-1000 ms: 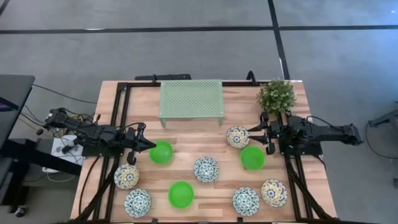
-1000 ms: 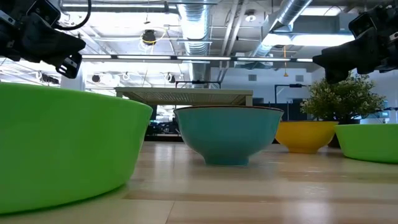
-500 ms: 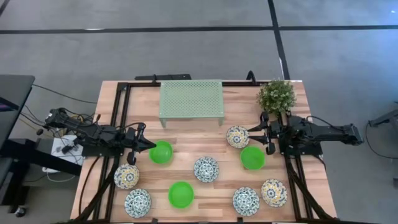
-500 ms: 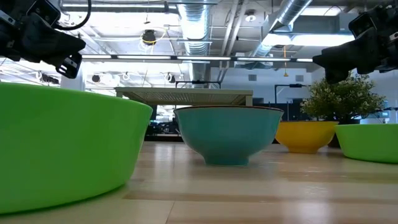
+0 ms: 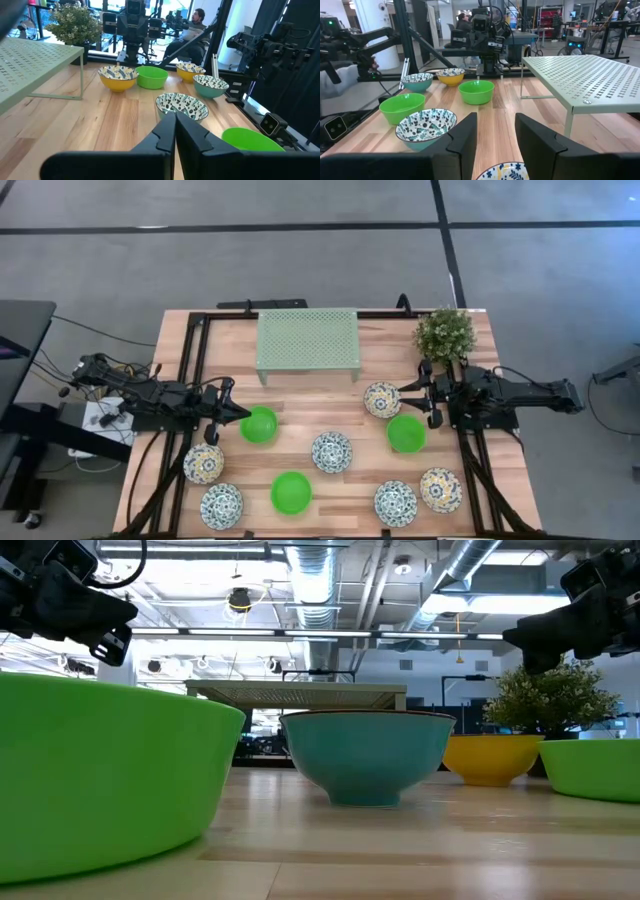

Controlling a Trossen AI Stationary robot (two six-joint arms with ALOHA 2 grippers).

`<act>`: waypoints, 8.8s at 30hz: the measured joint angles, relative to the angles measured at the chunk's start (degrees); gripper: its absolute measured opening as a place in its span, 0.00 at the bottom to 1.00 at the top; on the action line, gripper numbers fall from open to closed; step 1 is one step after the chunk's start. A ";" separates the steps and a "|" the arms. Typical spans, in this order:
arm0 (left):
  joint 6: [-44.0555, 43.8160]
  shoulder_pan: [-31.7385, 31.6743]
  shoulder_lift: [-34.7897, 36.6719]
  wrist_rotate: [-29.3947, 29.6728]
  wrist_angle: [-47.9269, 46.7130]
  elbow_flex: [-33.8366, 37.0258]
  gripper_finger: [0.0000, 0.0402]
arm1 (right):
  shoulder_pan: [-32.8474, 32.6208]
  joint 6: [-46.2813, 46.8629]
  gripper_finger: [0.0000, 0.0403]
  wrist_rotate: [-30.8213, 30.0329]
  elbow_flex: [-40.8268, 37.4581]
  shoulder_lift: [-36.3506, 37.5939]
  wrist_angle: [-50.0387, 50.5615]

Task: Pick & Place Mini bowls

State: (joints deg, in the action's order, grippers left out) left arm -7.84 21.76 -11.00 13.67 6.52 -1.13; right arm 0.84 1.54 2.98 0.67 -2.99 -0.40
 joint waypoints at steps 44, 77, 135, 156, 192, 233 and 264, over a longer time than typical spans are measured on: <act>0.00 0.00 0.02 0.00 0.00 0.00 0.03 | 0.00 -0.02 0.32 -0.02 -0.02 -0.01 0.01; 9.95 -3.77 -2.32 8.38 23.42 0.01 0.05 | -0.17 -4.94 0.31 -7.84 -0.07 -0.02 -22.17; 11.89 -23.45 -42.62 1.05 25.49 -24.22 0.26 | -9.31 12.94 0.32 -9.04 22.36 -59.73 11.31; 11.87 -23.43 -42.62 1.03 25.46 -24.22 0.26 | -9.73 12.26 0.27 -7.67 23.25 -69.48 7.61; 11.87 -21.68 -42.61 1.01 25.46 -24.20 0.26 | -10.62 9.61 0.42 -3.64 28.87 -66.94 5.35; 11.87 -21.68 -42.62 1.06 25.49 -24.17 0.26 | -3.42 -24.42 0.02 -19.83 61.11 -70.31 13.65; 11.87 -21.66 -42.70 1.03 25.23 -24.17 0.26 | 13.44 -33.59 0.06 2.88 95.42 -106.53 35.82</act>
State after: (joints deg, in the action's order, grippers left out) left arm 4.03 0.10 -53.71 14.70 31.75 -25.30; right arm 14.28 -32.05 5.86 96.09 -109.52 35.42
